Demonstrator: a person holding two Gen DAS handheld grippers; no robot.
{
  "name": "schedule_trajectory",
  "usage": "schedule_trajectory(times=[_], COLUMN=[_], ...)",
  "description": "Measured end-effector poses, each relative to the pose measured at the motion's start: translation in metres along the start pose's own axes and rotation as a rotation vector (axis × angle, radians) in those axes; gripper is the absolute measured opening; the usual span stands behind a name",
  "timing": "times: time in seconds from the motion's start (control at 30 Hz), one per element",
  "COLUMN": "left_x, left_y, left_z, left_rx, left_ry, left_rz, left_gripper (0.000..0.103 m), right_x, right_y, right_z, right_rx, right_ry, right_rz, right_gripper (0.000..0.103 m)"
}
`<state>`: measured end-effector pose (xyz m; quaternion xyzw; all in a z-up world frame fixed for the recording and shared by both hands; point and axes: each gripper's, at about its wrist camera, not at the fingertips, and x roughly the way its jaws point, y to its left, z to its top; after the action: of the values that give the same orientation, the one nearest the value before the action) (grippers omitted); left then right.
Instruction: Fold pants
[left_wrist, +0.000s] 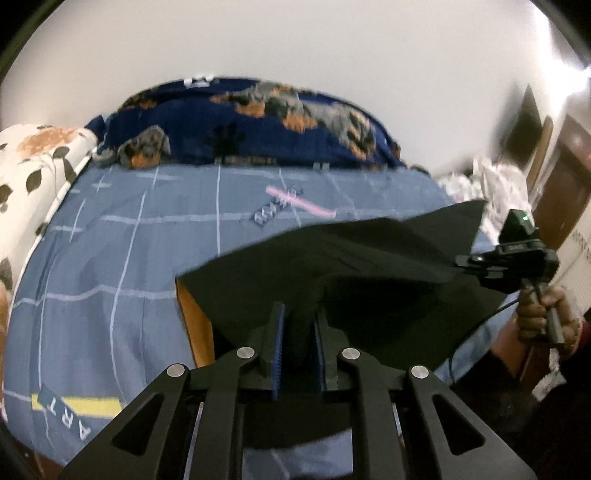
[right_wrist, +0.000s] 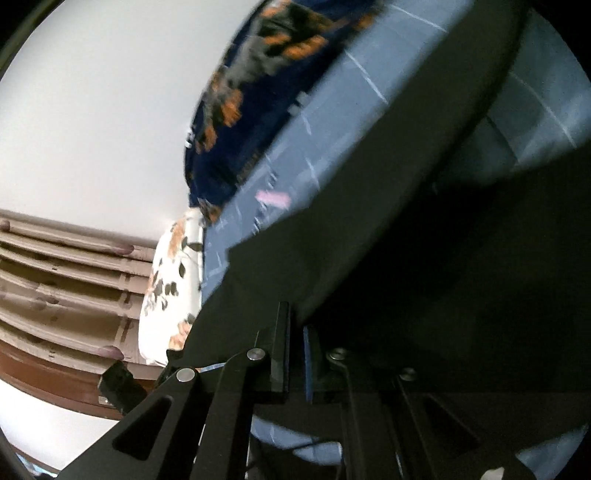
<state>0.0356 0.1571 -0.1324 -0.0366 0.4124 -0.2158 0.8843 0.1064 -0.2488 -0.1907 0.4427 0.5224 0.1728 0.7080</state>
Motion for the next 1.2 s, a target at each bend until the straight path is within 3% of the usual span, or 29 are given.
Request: schedule_trajectory(times=[0.2, 0.47, 0.67, 0.73, 0.77, 0.93, 1.07, 1.2], left_x=[0.002, 0.008, 0.000, -0.010, -0.021, -0.065, -0.063, -0.010], left_y=[0.004, 0.002, 0.010, 0.012, 0.015, 0.032, -0.001, -0.048], left_z=[-0.030, -0.058, -0.065, -0.066, -0.066, -0.051, -0.031, -0.026], left_rx=[-0.025, 0.007, -0.005, 0.001, -0.004, -0.089, -0.018, 0.032], left_ry=[0.051, 0.099, 0.112, 0.090, 0.062, -0.062, -0.077, 0.022], left_rz=[0.026, 0.069, 0.109, 0.158, 0.197, 0.264, 0.230, 0.058], left_gripper=[0.016, 0.018, 0.030, 0.049, 0.053, 0.054, 0.054, 0.054], right_x=[0.009, 0.017, 0.030, 0.030, 0.031, 0.032, 0.032, 0.032], right_y=[-0.027, -0.042, -0.046, -0.045, -0.045, -0.048, -0.050, -0.053], right_z=[-0.046, -0.066, -0.072, -0.072, -0.072, -0.071, -0.071, -0.072], right_rx=[0.067, 0.107, 0.121, 0.117, 0.118, 0.126, 0.123, 0.127], right_ry=[0.055, 0.079, 0.106, 0.104, 0.104, 0.102, 0.097, 0.092], right_rz=[-0.018, -0.040, -0.040, -0.040, -0.039, -0.029, -0.024, -0.010], right_gripper=[0.005, 0.005, 0.005, 0.005, 0.005, 0.004, 0.004, 0.004])
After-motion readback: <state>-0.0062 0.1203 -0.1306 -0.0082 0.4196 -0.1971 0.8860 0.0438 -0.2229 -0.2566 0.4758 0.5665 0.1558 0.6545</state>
